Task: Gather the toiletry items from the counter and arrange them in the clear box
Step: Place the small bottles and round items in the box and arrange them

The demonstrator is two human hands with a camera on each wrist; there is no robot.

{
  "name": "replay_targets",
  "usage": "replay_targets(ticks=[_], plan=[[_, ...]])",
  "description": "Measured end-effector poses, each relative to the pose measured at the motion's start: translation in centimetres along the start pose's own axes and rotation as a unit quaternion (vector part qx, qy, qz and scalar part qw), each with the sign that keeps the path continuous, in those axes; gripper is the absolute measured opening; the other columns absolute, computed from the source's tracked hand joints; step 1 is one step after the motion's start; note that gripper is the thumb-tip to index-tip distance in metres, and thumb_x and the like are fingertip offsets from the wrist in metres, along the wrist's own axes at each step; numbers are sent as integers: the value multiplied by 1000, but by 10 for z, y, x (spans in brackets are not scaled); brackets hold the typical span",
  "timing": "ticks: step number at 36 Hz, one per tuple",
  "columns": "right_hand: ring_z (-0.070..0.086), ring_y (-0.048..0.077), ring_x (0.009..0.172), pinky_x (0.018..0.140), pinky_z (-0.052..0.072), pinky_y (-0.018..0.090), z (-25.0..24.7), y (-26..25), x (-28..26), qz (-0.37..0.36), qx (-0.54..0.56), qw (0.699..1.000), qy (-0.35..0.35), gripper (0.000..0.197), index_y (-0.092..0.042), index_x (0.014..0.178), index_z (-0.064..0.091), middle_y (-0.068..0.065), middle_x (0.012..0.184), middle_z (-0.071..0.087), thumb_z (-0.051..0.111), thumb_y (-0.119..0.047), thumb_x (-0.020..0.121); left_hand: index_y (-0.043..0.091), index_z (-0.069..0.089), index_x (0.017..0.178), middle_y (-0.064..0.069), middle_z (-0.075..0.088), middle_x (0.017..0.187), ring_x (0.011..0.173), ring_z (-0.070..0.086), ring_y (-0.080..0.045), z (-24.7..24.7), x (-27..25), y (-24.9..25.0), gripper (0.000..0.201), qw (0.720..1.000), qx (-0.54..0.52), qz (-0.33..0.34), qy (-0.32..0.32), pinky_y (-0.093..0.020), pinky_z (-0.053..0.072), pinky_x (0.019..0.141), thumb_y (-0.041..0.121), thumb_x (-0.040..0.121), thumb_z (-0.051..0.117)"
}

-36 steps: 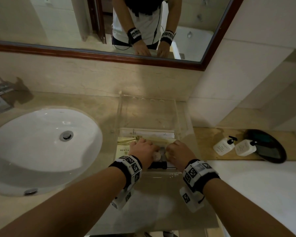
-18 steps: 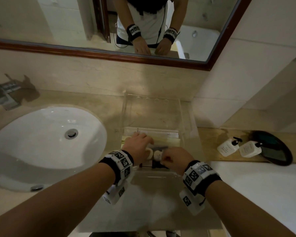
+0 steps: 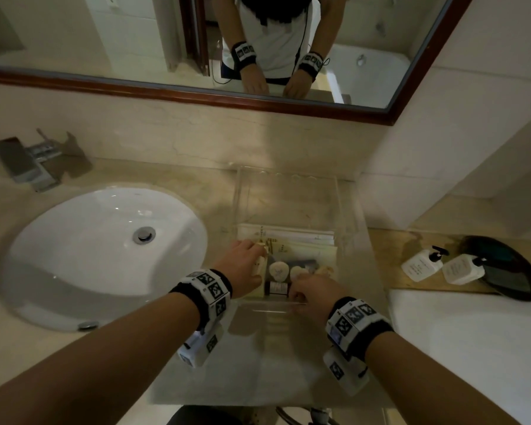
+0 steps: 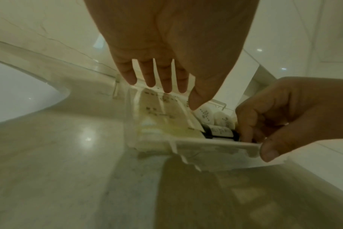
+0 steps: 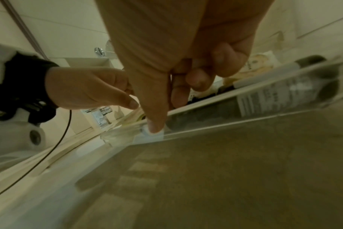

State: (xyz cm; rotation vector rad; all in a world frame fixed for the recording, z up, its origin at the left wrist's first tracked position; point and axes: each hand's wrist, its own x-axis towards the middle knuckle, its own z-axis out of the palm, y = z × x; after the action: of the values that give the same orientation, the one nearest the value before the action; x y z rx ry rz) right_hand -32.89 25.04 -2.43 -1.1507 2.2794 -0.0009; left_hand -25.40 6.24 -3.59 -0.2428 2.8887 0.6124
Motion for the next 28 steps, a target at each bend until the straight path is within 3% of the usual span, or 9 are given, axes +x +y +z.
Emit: replay_targets(ticks=[4,8,14,20,26,28], plan=[[57,24,105,88,51,35,4,-3,-2,23,-26,999,5,22,-24,109,61,-1,119,57,59,-26,88,23,43,133,0,42,140,130,34,-22,3,-8,4,56,999,7,33,17,-32,27,111,33,82,63],[58,26,100,85,53,41,10,-4,-3,46,-51,998,3,20,-25,107,53,1,116,57,58,-26,87,25,38,138,0,39,143,132,34,-22,8,-12,6,66,999,-9,33,-17,-32,28,112,38,80,66],[58,28,99,80,49,39,15,-10,-6,43,-90,995,16,23,-18,109,49,6,115,55,56,-27,89,21,38,138,-2,38,142,131,35,-22,11,-11,6,76,999,15,33,-40,-33,31,112,44,74,72],[59,27,93,75,52,40,14,-12,-9,37,-100,994,34,21,-18,103,49,5,112,55,57,-29,88,18,33,143,-3,30,150,139,24,-23,11,-13,8,84,996,56,57,-50,-32,21,116,45,75,73],[59,25,91,72,51,38,11,-9,-8,40,-101,993,42,21,-19,100,49,3,108,56,58,-33,86,23,22,148,-2,16,158,148,7,-28,11,-15,5,99,992,99,54,-51,-44,15,121,49,70,76],[59,25,95,76,50,38,10,-8,-8,43,-97,993,43,23,-20,102,50,3,110,57,59,-33,86,23,19,149,-4,15,158,146,10,-28,11,-17,3,101,991,112,49,-47,-45,17,120,49,70,76]])
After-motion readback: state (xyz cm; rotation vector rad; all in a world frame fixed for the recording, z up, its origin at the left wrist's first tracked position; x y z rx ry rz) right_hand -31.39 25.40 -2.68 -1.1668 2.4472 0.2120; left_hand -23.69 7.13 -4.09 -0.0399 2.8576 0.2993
